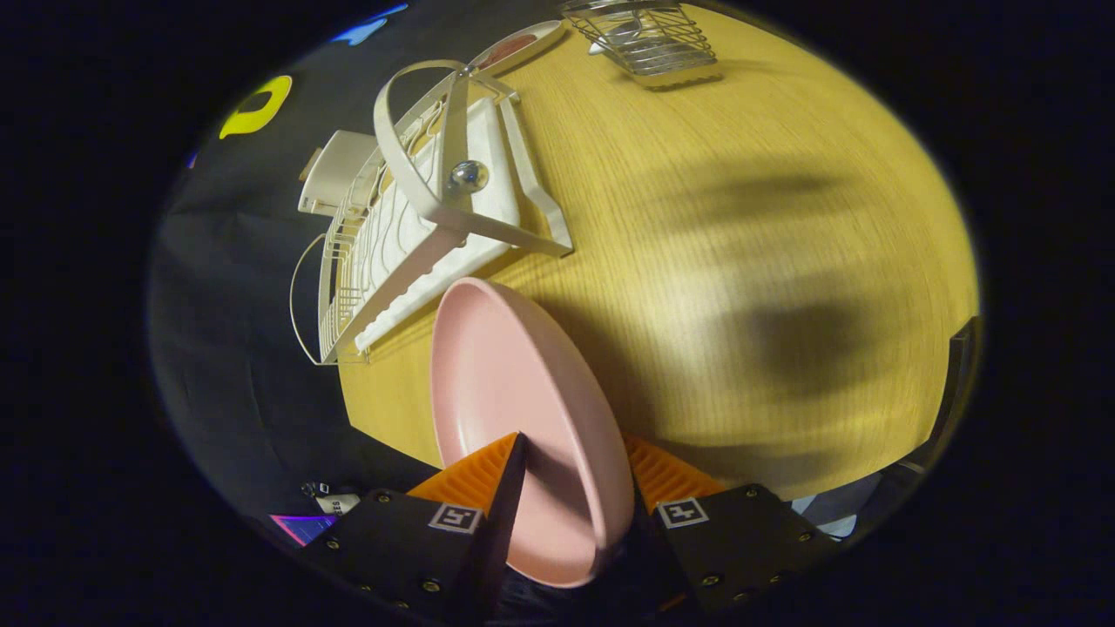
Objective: Take the plate from the dish rack, then take the spoon from the basket and place it into the plate.
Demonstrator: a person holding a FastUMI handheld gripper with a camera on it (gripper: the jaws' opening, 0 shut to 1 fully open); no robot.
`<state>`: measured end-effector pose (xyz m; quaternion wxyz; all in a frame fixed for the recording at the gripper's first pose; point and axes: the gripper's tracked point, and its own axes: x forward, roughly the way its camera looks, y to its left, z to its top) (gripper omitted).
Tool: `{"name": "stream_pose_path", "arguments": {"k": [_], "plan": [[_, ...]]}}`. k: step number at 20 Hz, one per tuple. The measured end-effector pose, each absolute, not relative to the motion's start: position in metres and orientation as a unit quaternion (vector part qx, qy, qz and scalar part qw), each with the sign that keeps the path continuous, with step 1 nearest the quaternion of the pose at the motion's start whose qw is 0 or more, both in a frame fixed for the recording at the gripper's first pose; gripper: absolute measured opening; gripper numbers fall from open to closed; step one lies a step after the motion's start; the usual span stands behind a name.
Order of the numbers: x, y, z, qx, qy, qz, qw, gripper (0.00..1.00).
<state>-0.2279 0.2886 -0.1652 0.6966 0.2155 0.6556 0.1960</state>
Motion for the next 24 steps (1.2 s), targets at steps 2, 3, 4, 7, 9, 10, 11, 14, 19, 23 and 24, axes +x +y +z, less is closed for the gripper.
{"name": "stream_pose_path", "arguments": {"k": [2,3,4,7,9,10,11,14,19,23,24], "plan": [[-0.223,0.279,-0.165,0.222,0.653,0.188,0.699,0.63],[-0.22,0.271,-0.165,0.219,0.649,0.181,0.705,0.64],[-0.216,0.262,-0.164,0.215,0.646,0.176,0.711,0.64],[-0.207,0.24,-0.157,0.218,0.635,0.166,0.722,0.64],[-0.198,0.225,-0.149,0.224,0.622,0.158,0.733,0.64],[-0.192,0.218,-0.145,0.227,0.614,0.154,0.74,0.64],[-0.186,0.211,-0.139,0.229,0.603,0.149,0.75,0.64],[-0.152,0.189,-0.114,0.245,0.556,0.122,0.785,0.64],[-0.086,0.156,-0.07,0.281,0.444,0.056,0.849,0.64],[-0.03,0.135,-0.034,0.349,0.345,0.009,0.871,0.63],[-0.019,0.13,-0.029,0.365,0.329,-0.001,0.871,0.63]]}}
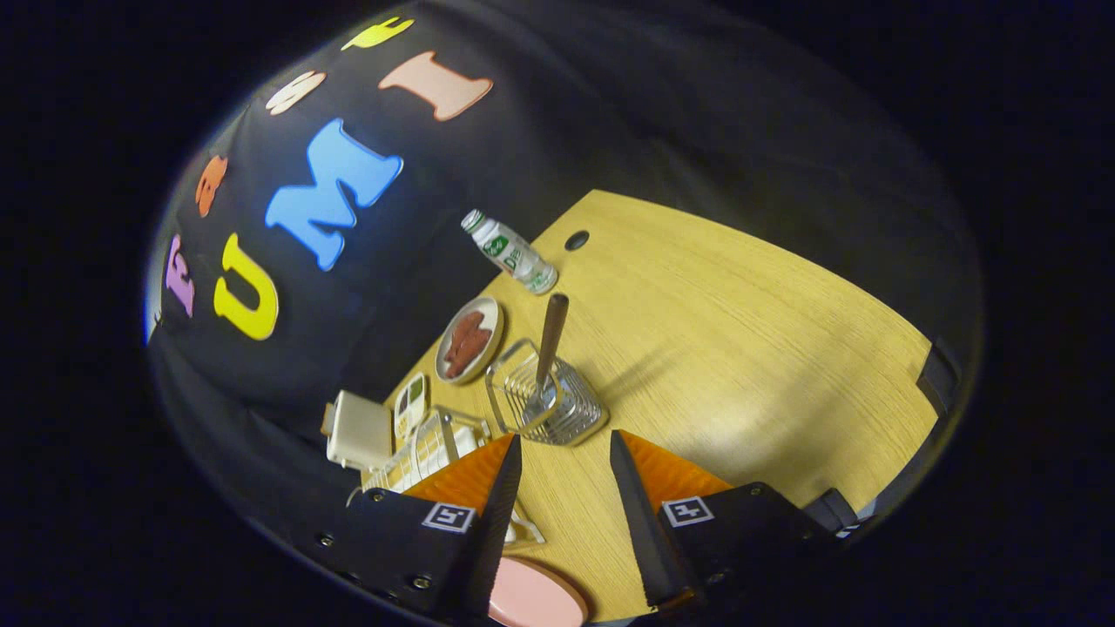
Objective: Take the plate from the dish rack, then take the spoon from the basket and place it into the plate.
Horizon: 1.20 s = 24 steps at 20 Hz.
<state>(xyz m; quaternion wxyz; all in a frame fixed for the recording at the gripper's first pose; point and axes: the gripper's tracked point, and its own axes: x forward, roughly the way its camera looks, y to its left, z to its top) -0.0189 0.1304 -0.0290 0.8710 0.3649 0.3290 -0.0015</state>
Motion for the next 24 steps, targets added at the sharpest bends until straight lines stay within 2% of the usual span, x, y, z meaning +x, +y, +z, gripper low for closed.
{"name": "stream_pose_path", "arguments": {"k": [5,10,12,14,16,24], "plan": [[0.027,0.119,-0.022,0.42,0.282,-0.034,0.862,0.63],[0.056,0.116,-0.039,0.46,0.278,-0.063,0.841,0.63],[0.067,0.124,-0.049,0.469,0.28,-0.066,0.835,0.47],[0.076,0.128,-0.058,0.47,0.282,-0.07,0.833,0.47],[0.084,0.128,-0.06,0.474,0.279,-0.082,0.831,0.14],[0.092,0.135,-0.056,0.469,0.287,-0.076,0.832,0.15]]}}
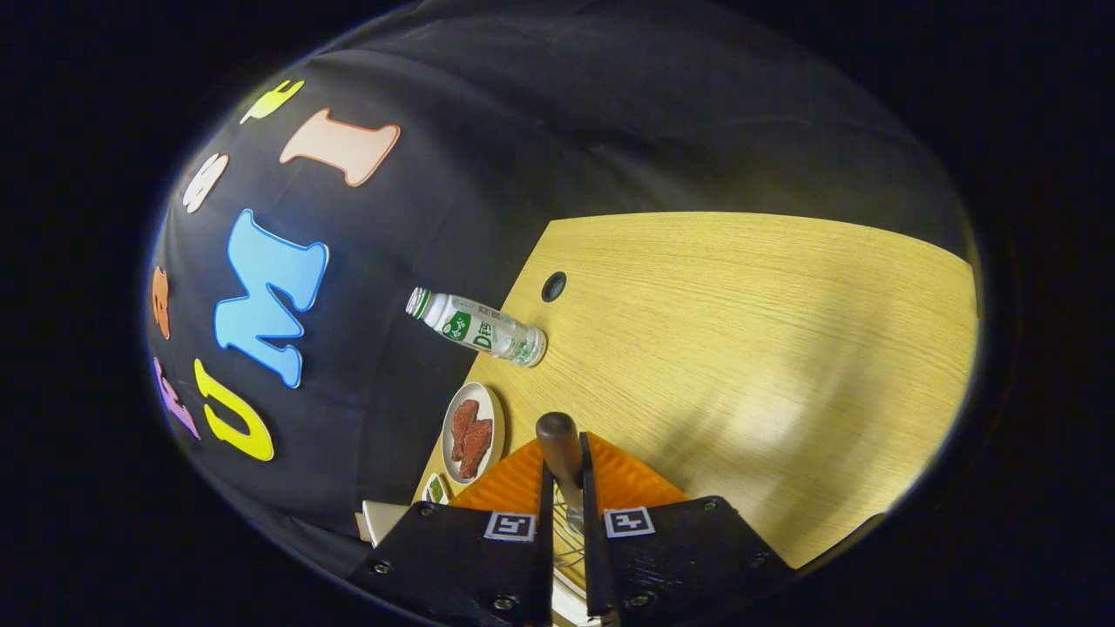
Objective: Take the plate from the dish rack, then take the spoon from the basket and place it into the plate.
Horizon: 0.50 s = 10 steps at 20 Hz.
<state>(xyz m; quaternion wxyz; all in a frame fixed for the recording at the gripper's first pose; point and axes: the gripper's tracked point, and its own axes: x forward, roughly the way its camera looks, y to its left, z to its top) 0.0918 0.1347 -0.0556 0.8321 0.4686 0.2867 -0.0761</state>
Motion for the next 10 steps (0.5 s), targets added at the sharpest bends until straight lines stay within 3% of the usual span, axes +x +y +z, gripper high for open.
{"name": "stream_pose_path", "arguments": {"k": [9,10], "plan": [[0.106,0.113,-0.029,0.426,0.264,-0.068,0.863,0.15],[0.096,0.113,-0.027,0.423,0.271,-0.066,0.862,0.01]]}}
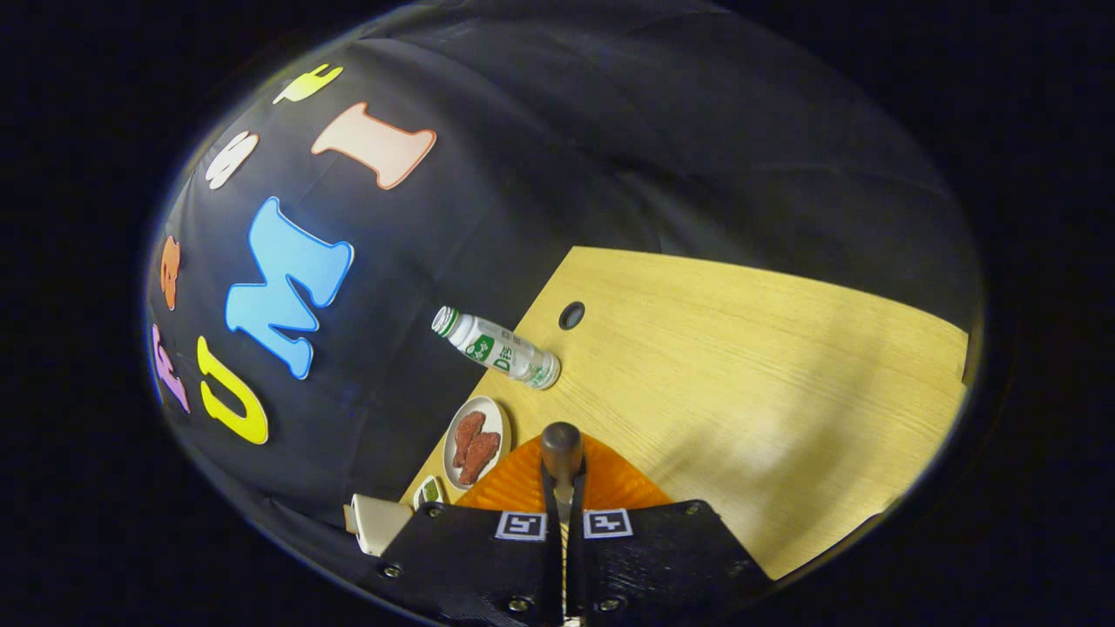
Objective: Take the plate from the dish rack, then take the spoon from the basket and place it into the plate.
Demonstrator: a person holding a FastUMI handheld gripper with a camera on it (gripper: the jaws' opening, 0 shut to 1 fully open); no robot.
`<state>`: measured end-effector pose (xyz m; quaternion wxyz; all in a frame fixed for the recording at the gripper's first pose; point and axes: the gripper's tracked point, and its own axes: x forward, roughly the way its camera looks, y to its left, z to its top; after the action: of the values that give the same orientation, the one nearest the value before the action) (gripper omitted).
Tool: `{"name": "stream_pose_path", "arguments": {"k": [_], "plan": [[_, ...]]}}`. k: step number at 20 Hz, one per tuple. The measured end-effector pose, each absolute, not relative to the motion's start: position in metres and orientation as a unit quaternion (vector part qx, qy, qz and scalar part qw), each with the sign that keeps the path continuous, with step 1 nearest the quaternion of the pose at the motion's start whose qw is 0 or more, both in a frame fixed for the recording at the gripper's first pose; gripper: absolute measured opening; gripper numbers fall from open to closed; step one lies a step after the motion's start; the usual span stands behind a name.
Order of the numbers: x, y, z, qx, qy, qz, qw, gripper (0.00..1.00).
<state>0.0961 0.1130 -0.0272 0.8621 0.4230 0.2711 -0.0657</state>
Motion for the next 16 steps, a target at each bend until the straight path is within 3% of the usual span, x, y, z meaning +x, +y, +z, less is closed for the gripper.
{"name": "stream_pose_path", "arguments": {"k": [7,16], "plan": [[0.069,0.121,0.009,0.394,0.269,-0.029,0.879,0.01],[-0.002,0.189,0.089,0.274,0.249,0.081,0.925,0.01]]}}
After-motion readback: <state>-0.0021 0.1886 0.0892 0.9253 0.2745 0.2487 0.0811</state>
